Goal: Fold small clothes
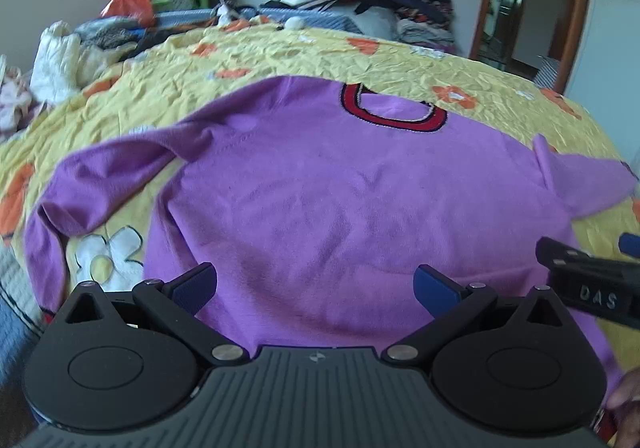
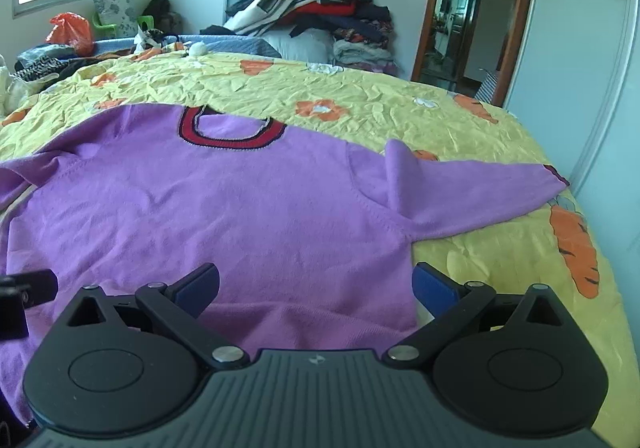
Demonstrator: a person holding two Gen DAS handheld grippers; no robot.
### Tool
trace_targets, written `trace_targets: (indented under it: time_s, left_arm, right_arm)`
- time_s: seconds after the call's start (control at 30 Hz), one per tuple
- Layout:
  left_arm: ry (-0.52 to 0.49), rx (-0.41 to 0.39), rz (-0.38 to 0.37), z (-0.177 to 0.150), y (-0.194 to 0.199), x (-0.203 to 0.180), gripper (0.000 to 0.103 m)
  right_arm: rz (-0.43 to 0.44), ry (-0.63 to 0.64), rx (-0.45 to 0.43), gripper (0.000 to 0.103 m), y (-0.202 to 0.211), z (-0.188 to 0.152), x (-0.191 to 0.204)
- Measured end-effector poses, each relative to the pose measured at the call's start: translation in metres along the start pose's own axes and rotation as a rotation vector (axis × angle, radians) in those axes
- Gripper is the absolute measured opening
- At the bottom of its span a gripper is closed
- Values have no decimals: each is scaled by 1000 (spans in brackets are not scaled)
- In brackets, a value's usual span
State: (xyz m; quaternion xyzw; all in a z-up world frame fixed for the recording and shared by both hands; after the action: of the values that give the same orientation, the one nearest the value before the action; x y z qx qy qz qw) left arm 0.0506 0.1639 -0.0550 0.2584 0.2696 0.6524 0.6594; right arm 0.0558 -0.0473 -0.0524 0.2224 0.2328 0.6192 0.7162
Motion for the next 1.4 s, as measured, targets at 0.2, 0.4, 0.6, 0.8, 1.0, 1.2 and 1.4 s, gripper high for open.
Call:
trace_targets:
  time_s: [0.2,0.4,0.6,0.8,1.0,1.2,1.4]
  left_arm:
    - [-124,-35,59,17,-15,-26,103]
    - [-149,-80,16,33,-33,-52,103]
    - [-145,-56,45,46,-72,-61,103]
    - [-174,-1,112,45,-101,-59,103]
    - [-153,69,163,44,-125,-56,103]
    - [-147,106,155,43,-134,-53,103]
    - [-134,123,102,45,-139,-47,103]
  right_arm:
    - [-108,25,-42,103,-34,8,-57]
    - [-154,-134,-44,103,-95,25,-204]
    - [-220,-219,-3,103,-162,57,-341]
    - [80,-708,-2,103,-222,73,-458]
    - [191,-893,-27,100,-261,75,-490]
    - [87,-837,-12,59,-269,79,-495]
    - [86,-811,-43,28,-255,75,-493]
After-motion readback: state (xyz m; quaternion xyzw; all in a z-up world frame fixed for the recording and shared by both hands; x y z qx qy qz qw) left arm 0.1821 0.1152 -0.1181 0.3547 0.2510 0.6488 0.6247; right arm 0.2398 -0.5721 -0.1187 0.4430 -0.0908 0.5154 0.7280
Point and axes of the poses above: each gripper's, at about its wrist camera, not at the fingertips, and y roughly against the way its jaws point, x to its left, z to its top, the point moved 6 cm from there along -y, roughly the way its jaws point, and after that the axes turned 3 degrees about -y, right-handed, at the moved point
